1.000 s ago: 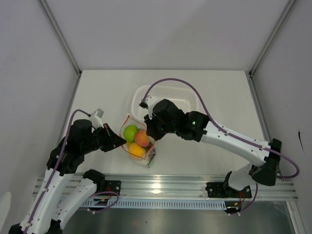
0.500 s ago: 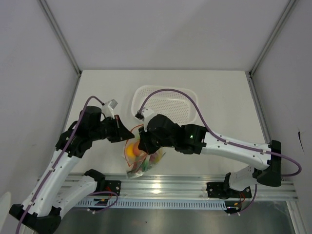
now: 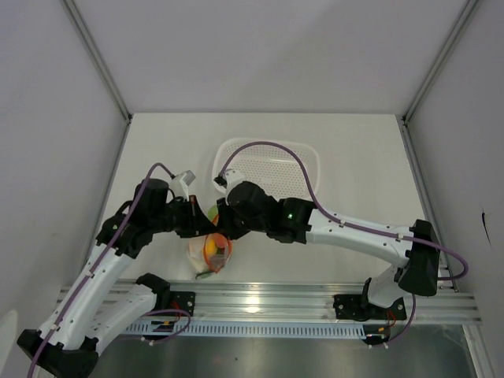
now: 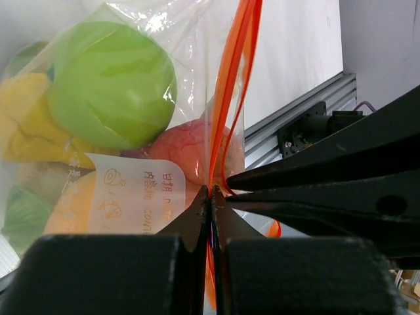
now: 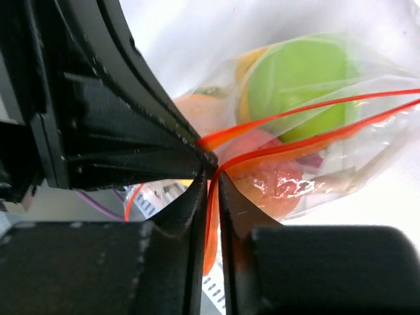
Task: Place the food in the zip-top bag and seal the zipper
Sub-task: Adjust the zipper food storage bag at the center of the board.
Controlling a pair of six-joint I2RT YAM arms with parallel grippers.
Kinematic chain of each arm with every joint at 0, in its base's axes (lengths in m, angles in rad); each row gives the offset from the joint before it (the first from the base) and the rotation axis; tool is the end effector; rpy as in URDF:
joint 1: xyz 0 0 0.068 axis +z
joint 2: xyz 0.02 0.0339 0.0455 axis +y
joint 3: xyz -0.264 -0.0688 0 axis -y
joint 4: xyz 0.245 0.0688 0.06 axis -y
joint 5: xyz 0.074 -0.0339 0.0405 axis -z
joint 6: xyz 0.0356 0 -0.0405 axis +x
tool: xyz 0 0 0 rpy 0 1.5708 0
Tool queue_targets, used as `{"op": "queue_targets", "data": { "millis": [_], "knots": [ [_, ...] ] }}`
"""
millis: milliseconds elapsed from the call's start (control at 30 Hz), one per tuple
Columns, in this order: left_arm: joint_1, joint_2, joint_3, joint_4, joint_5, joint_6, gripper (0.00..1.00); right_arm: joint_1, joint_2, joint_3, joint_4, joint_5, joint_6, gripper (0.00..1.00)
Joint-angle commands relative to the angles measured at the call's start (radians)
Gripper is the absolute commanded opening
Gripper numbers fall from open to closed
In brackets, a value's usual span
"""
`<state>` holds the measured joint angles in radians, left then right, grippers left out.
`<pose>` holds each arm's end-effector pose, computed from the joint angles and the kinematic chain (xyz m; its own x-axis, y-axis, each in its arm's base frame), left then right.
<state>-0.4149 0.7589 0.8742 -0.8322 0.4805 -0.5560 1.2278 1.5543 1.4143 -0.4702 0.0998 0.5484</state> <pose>0.1256 -0.0733 0.3136 -0.8677 -0.1292 -0.4800 0.2571 0.7098 -0.6558 0.1232 0.3343 0.3400 -0.6387 -0.2460 -0.7291 -0.6758 0.6325 0.3785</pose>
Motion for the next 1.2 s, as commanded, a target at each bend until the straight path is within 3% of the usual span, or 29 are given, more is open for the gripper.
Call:
{"op": "queue_targets", "data": {
  "millis": [0,233,467,567,633,667,733,967,1167],
  "knots": [
    [-0.009,0.011,0.020,0.018,0.055,0.031,0.01,-0.017,-0.005,0.057,0.048,0.005,-0.011,0.12],
    [-0.010,-0.001,0.031,0.053,0.156,0.036,0.01,0.005,-0.048,0.054,0.032,-0.015,0.007,0.01],
    [-0.033,0.005,0.045,0.065,0.175,0.037,0.01,0.044,-0.088,-0.002,0.019,0.011,0.018,0.02],
    [-0.035,0.010,0.052,0.058,0.173,0.044,0.01,0.052,-0.153,-0.002,0.019,0.049,-0.005,0.09],
    [-0.035,0.010,0.063,0.048,0.164,0.051,0.01,0.042,-0.193,0.002,-0.002,0.112,-0.039,0.21],
    [-0.035,0.010,0.066,0.036,0.156,0.057,0.01,0.033,-0.230,0.002,-0.014,0.123,-0.053,0.34],
    [-0.035,0.008,0.072,0.025,0.144,0.061,0.01,-0.031,-0.256,0.000,-0.068,0.114,-0.076,0.44],
    [-0.035,0.005,0.069,0.022,0.147,0.057,0.01,-0.237,-0.287,-0.040,-0.238,0.022,-0.126,0.54],
    [-0.035,0.007,0.066,0.025,0.150,0.051,0.01,-0.263,-0.269,-0.071,-0.223,0.000,-0.097,0.70]
  ]
}}
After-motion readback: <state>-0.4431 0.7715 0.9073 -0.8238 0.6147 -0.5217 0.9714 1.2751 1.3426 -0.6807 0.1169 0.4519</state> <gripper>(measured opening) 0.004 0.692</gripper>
